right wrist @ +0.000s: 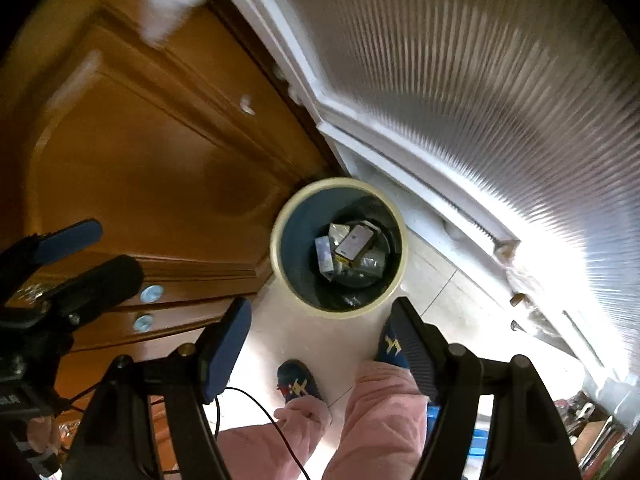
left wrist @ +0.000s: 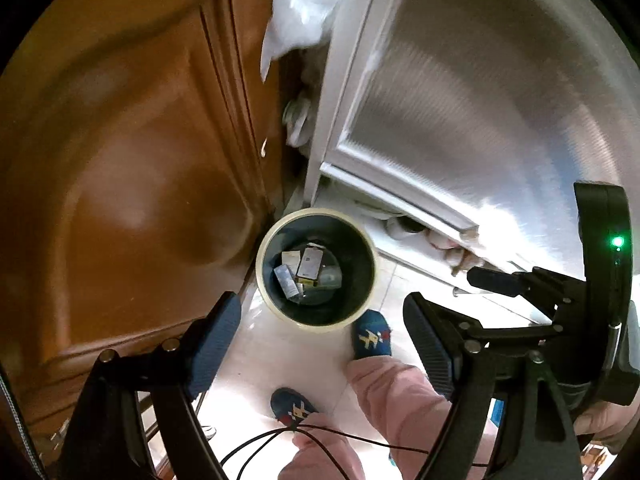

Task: Collect trash
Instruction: 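Raise both tools from the bin back toward the counter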

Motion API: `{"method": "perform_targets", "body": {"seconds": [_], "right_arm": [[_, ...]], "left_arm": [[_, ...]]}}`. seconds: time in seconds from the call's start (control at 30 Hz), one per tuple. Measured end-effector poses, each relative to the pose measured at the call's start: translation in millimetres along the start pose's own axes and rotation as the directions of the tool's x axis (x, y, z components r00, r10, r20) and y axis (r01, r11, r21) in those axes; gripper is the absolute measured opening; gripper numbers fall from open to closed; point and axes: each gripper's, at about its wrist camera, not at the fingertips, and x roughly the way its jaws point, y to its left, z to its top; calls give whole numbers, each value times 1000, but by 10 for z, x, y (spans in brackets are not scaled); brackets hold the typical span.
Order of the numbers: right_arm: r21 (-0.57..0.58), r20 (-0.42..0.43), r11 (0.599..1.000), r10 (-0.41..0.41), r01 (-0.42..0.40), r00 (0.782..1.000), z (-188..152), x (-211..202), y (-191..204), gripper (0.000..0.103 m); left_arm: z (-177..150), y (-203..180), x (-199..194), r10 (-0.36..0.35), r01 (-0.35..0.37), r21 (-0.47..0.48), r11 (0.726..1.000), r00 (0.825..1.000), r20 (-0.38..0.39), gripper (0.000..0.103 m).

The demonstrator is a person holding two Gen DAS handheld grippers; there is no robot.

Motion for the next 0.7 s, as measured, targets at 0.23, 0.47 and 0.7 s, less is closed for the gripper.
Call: {"method": "perform_targets", "body": {"seconds": [0.23, 0.47, 0.7], "right_arm": [[-95, 54, 995, 2, 3, 999, -101, -772, 321, 73], [-217, 154, 975, -8, 41, 988, -119, -1551, 595, 73], [-285, 282, 956, 10, 74, 959, -31, -2291, 782, 73]], "left_arm": [[-42, -109, -813, -41, 39, 22, 999, 997, 66, 82], [34, -169, -1504, -48, 39, 62, 997, 986, 159, 82], [285, -307, -2101, -53, 25, 101, 995, 959, 278, 82]]}}
